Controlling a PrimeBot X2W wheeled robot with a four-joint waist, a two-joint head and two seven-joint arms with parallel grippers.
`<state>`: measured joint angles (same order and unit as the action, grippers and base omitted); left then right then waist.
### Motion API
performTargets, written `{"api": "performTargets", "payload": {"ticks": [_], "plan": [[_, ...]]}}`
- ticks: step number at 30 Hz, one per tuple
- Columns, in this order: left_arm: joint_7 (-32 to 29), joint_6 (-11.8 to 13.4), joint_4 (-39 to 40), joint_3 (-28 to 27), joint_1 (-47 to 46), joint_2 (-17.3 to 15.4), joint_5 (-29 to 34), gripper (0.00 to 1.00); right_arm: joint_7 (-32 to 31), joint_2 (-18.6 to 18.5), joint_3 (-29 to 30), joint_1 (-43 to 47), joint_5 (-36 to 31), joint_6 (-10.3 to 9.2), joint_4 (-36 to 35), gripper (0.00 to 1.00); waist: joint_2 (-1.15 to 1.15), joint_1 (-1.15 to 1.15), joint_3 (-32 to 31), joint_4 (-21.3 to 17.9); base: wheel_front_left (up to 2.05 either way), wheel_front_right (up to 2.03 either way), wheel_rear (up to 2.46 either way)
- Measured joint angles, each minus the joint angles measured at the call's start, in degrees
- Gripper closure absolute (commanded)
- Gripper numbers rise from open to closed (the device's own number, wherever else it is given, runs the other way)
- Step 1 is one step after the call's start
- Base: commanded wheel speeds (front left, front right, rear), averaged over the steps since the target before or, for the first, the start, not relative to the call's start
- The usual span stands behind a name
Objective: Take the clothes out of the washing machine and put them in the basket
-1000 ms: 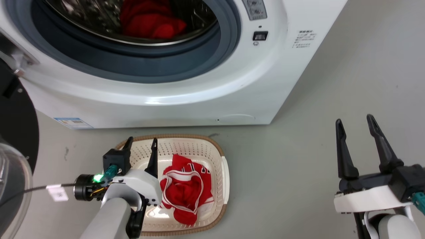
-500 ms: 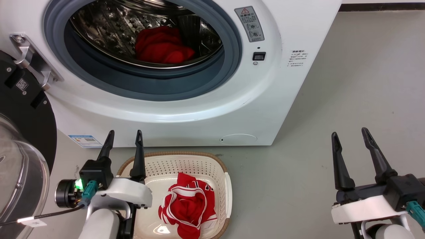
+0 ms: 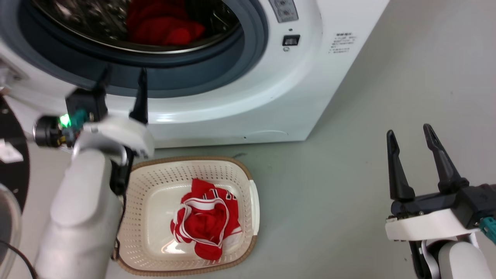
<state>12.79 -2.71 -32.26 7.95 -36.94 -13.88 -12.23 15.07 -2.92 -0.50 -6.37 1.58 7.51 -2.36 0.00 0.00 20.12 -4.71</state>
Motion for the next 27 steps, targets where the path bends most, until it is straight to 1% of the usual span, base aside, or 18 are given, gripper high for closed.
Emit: {"api": "performTargets", "payload": {"ticks": [8,11,15,19,27], "plan": [[-7.7,-2.7,-11.9,1.8,-17.5,-3.5,0.5,0.0,0.0,0.0,-0.4,-3.3,1.7,0.0,-0.7,0.0,0.0,0.01,6.1,-3.3,0.0,0.0,0.0],[-10.1,-3.4,-15.7,2.7,-23.8,-4.9,1.0,0.0,0.0,0.0,-0.7,-4.5,2.3,0.0,-1.2,0.0,0.0,0.01,8.6,-4.6,0.0,0.0,0.0],[-14.9,-4.2,-20.6,4.4,-30.9,-5.7,0.8,0.0,0.0,0.0,-1.0,-5.9,3.1,0.0,-1.7,0.0,0.0,0.01,12.1,-6.0,0.0,0.0,0.0],[-19.7,-4.5,-24.8,5.3,-37.0,-7.0,-1.3,0.0,0.0,0.0,-1.7,-7.1,3.7,0.0,-2.3,0.0,0.0,0.01,15.5,-7.4,0.0,0.0,0.0],[-30.4,-4.7,-27.3,11.4,-46.4,-10.1,-6.0,0.0,0.0,0.0,-3.3,-9.2,5.5,0.0,-3.6,0.0,0.0,0.01,20.9,-10.3,0.0,0.0,0.0]]}}
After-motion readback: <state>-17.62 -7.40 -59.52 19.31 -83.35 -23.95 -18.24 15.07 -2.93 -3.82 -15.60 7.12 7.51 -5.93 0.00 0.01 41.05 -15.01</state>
